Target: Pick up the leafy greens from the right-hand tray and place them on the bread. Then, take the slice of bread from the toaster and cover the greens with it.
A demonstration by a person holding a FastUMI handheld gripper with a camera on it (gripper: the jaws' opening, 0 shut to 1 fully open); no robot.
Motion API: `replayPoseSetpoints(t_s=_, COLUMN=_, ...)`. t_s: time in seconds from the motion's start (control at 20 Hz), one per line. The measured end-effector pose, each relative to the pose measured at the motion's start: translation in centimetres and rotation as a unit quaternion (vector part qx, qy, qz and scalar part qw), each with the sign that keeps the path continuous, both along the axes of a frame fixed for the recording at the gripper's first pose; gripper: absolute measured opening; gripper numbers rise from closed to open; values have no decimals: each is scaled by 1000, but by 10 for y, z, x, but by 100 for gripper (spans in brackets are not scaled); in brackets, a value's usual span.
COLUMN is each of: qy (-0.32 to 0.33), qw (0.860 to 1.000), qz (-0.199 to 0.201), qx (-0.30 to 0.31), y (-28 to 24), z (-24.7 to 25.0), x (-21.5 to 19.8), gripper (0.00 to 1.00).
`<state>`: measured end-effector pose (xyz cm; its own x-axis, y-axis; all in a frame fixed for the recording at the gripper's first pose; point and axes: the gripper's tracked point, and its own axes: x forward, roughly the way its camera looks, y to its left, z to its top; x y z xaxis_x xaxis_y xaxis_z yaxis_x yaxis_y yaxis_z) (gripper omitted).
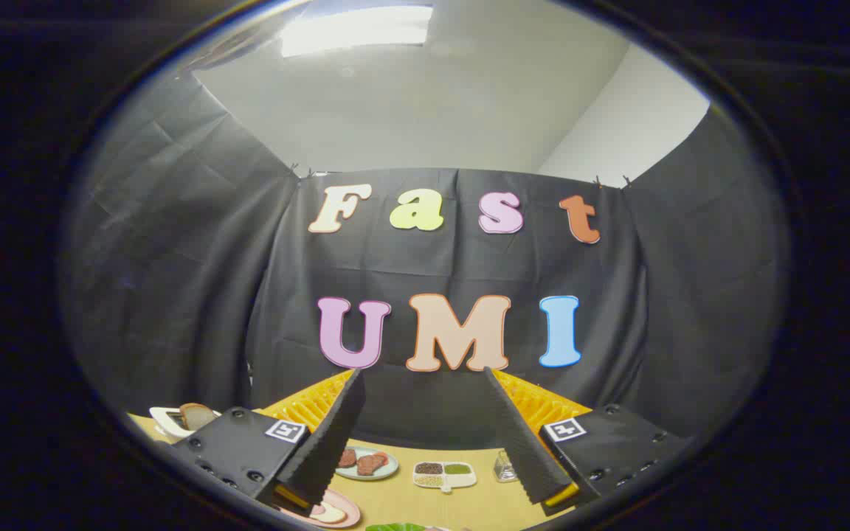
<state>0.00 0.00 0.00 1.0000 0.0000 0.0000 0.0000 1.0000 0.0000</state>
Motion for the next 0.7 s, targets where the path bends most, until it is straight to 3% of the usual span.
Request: replayPoseSetpoints(t_s=0.7, qy=31, qw=999, qz=34, qx=7, y=-3, z=-32, x=21, gripper=100)
